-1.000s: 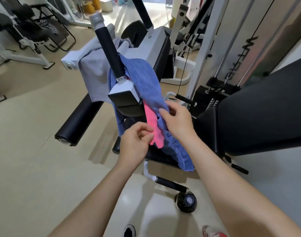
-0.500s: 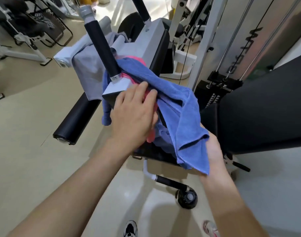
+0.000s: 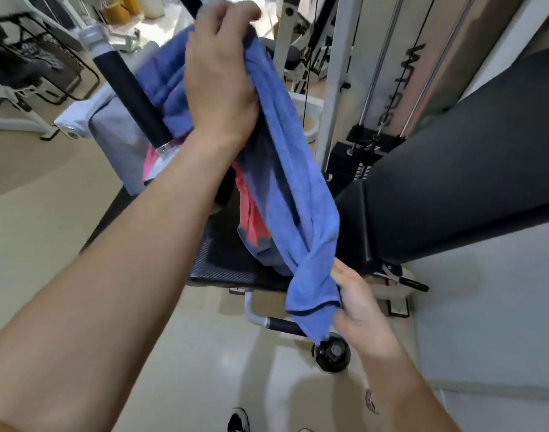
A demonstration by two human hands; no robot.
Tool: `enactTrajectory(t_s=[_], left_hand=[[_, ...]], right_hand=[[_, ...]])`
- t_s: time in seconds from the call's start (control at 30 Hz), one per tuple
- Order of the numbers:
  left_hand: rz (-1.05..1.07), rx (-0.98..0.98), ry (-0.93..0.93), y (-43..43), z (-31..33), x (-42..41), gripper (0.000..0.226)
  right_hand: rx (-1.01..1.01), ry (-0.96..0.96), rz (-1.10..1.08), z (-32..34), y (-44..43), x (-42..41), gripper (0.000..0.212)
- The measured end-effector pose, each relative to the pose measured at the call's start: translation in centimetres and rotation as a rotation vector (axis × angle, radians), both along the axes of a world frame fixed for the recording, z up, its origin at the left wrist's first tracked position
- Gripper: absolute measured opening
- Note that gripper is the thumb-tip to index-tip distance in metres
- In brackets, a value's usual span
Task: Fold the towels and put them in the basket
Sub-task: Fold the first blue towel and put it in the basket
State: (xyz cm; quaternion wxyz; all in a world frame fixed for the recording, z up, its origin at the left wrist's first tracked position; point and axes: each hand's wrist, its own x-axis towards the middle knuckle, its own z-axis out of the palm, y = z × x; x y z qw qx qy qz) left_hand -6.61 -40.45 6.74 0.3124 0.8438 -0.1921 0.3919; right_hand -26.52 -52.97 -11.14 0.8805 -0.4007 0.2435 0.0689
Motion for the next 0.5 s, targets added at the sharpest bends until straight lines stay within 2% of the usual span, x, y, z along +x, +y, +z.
enactTrajectory(t_s=[0.03,0.1,0.17,0.23,0.3,0.33,0.37,0.43,0.5], left_hand=[[-0.104,-0.003,-0.087,-1.2,0.3,-1.0,0.028],[-0.286,0.065,-0.129,-4.1,0.4,-4.1,0.019],[-0.393,0.135,-0.021,-5.4,-1.4,-6.9,0.016],[-0.411,0.293,0.139,-5.5,-3.9,-9.6,0.017],[-0.349,0.558,0.334,-6.1,-5.4,-11.9,0.027],[-0.335,0.678,0.411,-6.6,-5.8,-13.0,0.029],[-0.348,0.754,0.457,-7.1,-6.3,-13.8,0.027],[-0.411,0.784,0.514,-7.4,-6.4,-15.0,0.023],[-0.489,0.716,0.594,-7.4,-6.0,-15.8,0.021]], right_hand=[[-0.071,0.009,0.039,-0.2,0.2,-0.3,0.031],[-0.209,0.029,0.030,-0.4,-0.2,-0.8,0.029],[-0.219,0.031,-0.043,0.5,-1.3,-0.9,0.034],[-0.176,-0.010,-0.100,1.8,-2.8,-1.2,0.043],[-0.185,-0.115,-0.075,3.1,-3.6,-1.9,0.031],[-0.258,-0.130,-0.025,3.8,-3.8,-2.2,0.026],[-0.397,-0.120,0.052,4.4,-4.1,-2.7,0.025],[-0.740,-0.034,0.239,5.3,-5.0,-3.6,0.027],[-1.160,0.086,0.385,6.3,-6.1,-4.8,0.010]])
